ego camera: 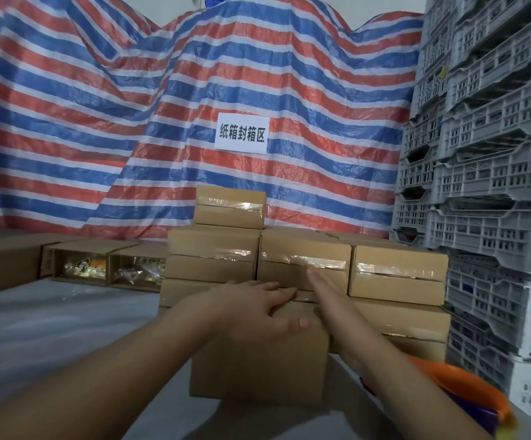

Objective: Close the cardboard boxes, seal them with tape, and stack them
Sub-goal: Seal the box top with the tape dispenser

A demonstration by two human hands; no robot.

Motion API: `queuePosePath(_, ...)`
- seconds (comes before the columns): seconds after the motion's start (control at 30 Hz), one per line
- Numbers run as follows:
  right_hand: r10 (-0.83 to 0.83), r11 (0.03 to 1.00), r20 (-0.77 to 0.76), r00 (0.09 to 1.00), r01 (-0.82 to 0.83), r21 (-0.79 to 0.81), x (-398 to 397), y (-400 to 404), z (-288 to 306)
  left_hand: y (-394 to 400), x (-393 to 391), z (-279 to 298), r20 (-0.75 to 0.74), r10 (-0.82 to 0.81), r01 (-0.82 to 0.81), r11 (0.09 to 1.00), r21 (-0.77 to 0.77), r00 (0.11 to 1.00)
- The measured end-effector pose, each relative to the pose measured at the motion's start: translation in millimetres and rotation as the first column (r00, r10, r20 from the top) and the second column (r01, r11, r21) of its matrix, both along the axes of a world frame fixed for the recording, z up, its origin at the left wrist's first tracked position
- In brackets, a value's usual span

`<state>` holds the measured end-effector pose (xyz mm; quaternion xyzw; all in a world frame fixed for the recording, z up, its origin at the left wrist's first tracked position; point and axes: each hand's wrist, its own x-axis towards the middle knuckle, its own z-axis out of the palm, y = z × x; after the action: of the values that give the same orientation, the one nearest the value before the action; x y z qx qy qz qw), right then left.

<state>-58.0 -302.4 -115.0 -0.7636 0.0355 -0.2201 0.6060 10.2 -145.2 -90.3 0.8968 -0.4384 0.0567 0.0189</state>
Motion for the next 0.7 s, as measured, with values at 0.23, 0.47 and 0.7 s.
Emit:
queuePosePath(0.23, -0.045, 0.992, 0.069, 0.997, 0.037, 0.117, -8.1, 4.0, -26.7, 9.5, -10.7, -12.7, 0.251, 0.118, -0.020, 0.933, -0.359, 0.961)
queuePosePath(0.47, -0.128, 0.964, -0.055, 0.990, 0.137, 0.227, -8.7, 12.1, -34.0, 55.5, -6.1, -42.5, -0.408, -0.002, -0.369, 0.421, -0.829, 0.913)
queuePosePath(0.7, -0.142, 0.965, -0.075, 0.987, 0.155, 0.211, -7.8, 15.8, -36.2, 57.5, -23.2, -68.5, -0.636, -0.245, -0.540, 0.362, -0.760, 0.732)
